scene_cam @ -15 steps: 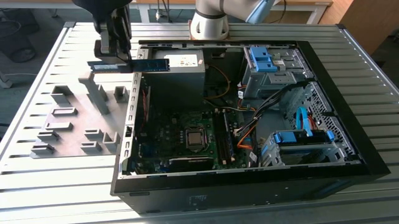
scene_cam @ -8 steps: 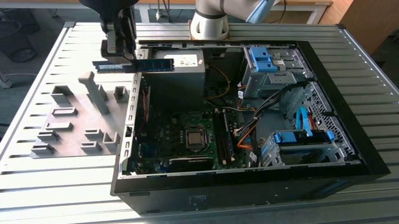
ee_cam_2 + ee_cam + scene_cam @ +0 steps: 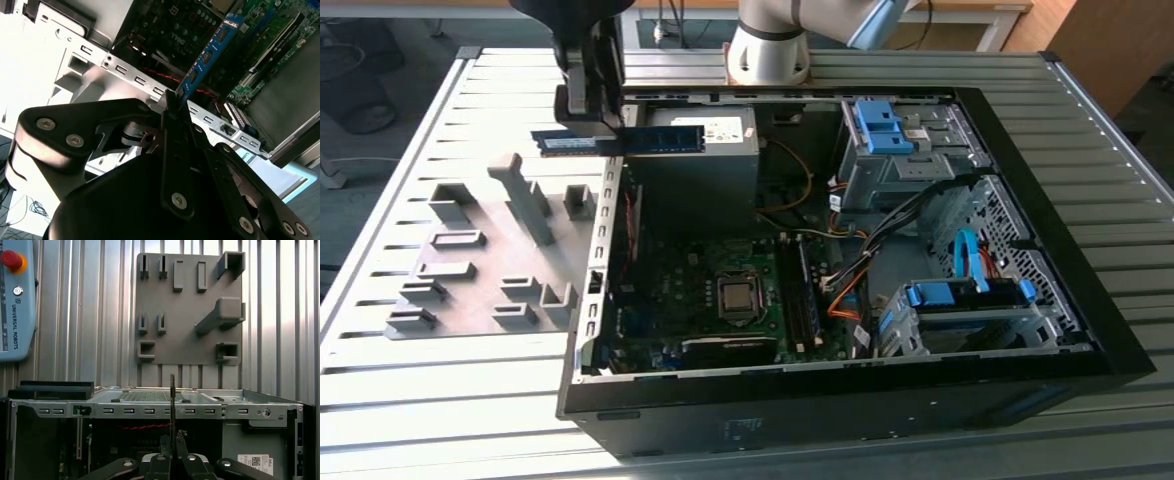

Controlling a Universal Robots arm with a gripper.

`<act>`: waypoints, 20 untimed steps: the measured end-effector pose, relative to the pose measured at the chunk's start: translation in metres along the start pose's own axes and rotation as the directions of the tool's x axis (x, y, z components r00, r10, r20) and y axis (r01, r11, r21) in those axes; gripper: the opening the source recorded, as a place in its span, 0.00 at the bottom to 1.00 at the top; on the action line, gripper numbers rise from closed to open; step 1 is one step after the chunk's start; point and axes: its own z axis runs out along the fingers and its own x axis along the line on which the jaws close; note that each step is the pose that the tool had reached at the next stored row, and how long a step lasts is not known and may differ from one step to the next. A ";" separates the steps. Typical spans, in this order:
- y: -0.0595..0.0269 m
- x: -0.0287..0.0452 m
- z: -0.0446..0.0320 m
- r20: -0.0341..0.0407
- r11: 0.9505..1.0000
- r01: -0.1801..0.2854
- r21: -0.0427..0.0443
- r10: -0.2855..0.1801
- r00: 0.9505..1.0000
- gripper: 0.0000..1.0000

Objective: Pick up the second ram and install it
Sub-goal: 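Pick up the second ram and move it above second insertion slot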

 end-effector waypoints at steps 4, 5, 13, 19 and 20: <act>-0.0040 0.0000 -0.0001 0.000 1.000 0.000 0.000 0.000 1.000 0.14; -0.0049 0.0000 -0.0001 0.000 1.000 0.000 0.000 0.000 1.000 0.14; -0.0126 0.0000 -0.0003 0.000 1.000 0.000 0.000 0.000 1.000 0.14; -0.0185 0.0000 -0.0005 0.000 1.000 0.000 0.000 0.000 1.000 0.14; -0.0195 0.0000 -0.0005 0.000 1.000 0.000 0.000 0.000 1.000 0.14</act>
